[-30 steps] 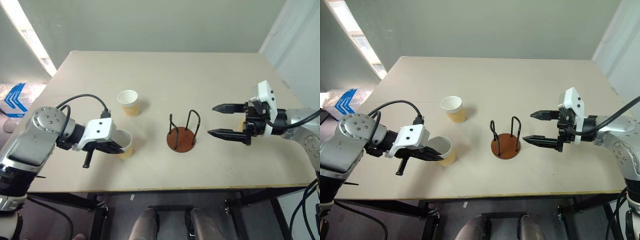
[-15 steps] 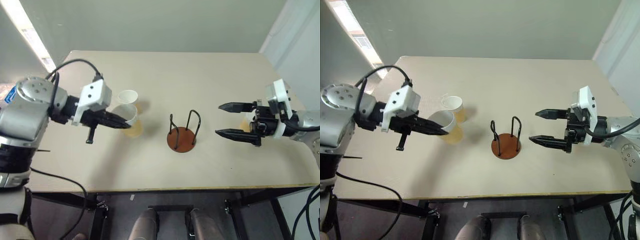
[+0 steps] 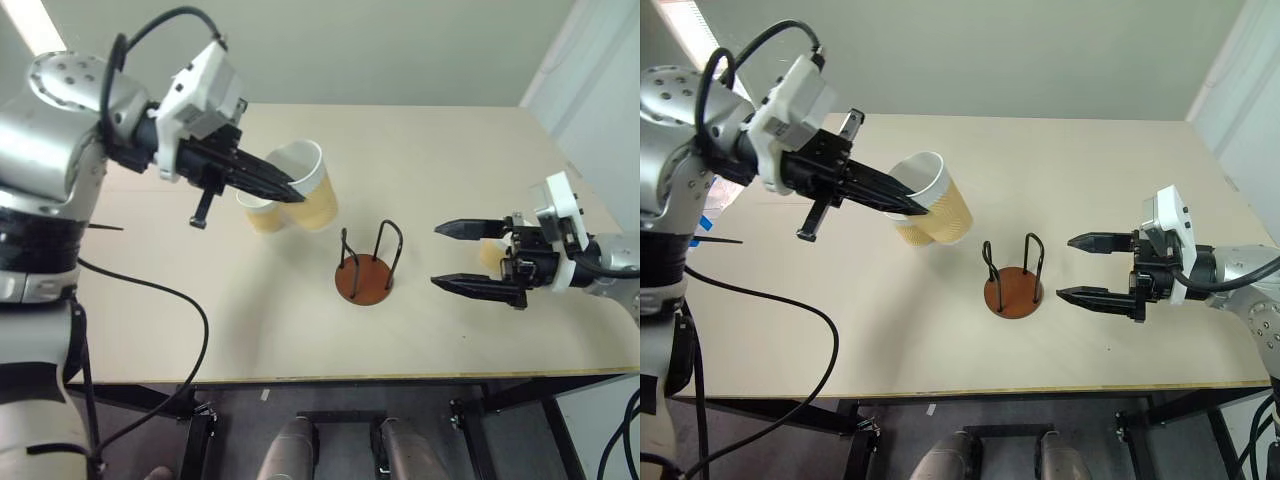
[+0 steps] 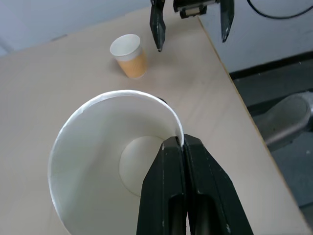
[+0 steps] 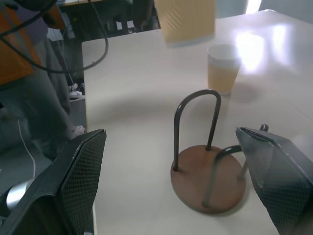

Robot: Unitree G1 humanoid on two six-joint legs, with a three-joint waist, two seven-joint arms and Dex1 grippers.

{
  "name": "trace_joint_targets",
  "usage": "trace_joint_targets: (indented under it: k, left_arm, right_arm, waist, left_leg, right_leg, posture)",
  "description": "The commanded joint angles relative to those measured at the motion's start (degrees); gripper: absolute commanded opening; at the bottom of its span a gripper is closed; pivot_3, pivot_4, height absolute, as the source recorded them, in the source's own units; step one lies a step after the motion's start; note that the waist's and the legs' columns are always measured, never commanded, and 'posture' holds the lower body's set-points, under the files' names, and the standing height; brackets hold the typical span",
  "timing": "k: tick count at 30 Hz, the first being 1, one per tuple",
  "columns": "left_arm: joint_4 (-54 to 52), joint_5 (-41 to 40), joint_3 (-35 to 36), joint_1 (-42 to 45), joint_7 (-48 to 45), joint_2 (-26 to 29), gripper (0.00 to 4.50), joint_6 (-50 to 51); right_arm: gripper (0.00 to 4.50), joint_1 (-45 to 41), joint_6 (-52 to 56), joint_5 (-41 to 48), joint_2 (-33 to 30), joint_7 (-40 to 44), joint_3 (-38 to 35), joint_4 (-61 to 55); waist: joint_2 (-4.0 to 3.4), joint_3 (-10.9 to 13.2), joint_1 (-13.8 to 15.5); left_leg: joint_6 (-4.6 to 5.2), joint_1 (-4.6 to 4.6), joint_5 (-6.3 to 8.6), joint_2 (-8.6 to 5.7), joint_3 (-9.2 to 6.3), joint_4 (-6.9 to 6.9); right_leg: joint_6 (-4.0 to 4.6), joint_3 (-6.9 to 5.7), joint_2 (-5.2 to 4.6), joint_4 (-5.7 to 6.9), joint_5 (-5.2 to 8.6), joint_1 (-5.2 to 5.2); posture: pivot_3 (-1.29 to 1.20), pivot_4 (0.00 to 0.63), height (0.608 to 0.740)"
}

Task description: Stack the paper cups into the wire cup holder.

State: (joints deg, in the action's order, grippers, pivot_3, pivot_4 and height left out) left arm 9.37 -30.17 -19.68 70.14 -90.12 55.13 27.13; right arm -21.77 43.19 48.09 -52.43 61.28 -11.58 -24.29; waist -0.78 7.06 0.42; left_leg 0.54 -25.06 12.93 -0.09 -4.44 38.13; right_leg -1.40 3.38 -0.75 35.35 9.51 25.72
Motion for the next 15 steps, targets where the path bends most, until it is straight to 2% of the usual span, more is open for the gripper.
trace_joint_targets:
  k: [1,6,11,15]
  left_arm:
    - [4.33,-1.43,-4.66,4.47,-2.38,-1.11,0.02,-6.23]
    - [10.26,-2.44,-11.32,9.06,-2.38,-5.25,0.02,-12.34]
    - [16.27,-3.2,-15.14,13.08,-2.38,-9.5,0.02,-17.08]
    - [20.74,-3.16,-17.37,15.09,-2.38,-12.36,0.02,-20.27]
  right_arm:
    - [4.5,1.25,0.6,2.49,0.03,-2.62,-3.65,-3.77]
    - [4.5,4.49,1.1,4.54,-0.26,-4.89,-6.08,-6.76]
    - [4.5,7.98,1.34,6.06,-0.52,-7.23,-9.01,-9.4]
    - [4.5,10.34,1.27,7.28,-0.01,-9.94,-10.56,-11.66]
  waist:
    - [0.0,0.0,0.07]
    - [0.0,0.0,0.32]
    - [0.01,0.01,0.55]
    - [-0.01,0.01,0.68]
  left_leg:
    - [0.02,-0.03,-0.01,0.0,0.0,0.01]
    - [0.19,-0.19,0.01,-0.04,0.01,0.07]
    - [0.35,-0.37,0.1,-0.09,0.05,0.24]
    - [0.44,-0.46,0.16,-0.09,0.08,0.35]
  right_leg:
    - [-0.07,0.0,0.0,-0.04,-0.03,0.0]
    - [-0.39,-0.01,-0.04,-0.37,-0.22,-0.09]
    - [-0.59,0.0,-0.11,-0.42,-0.3,-0.07]
    - [-1.09,-0.01,-0.12,-0.44,-0.51,-0.05]
  posture:
    - [0.0,0.15,0.74]
    - [0.0,0.15,0.74]
    - [0.0,0.15,0.74]
    - [0.0,0.15,0.74]
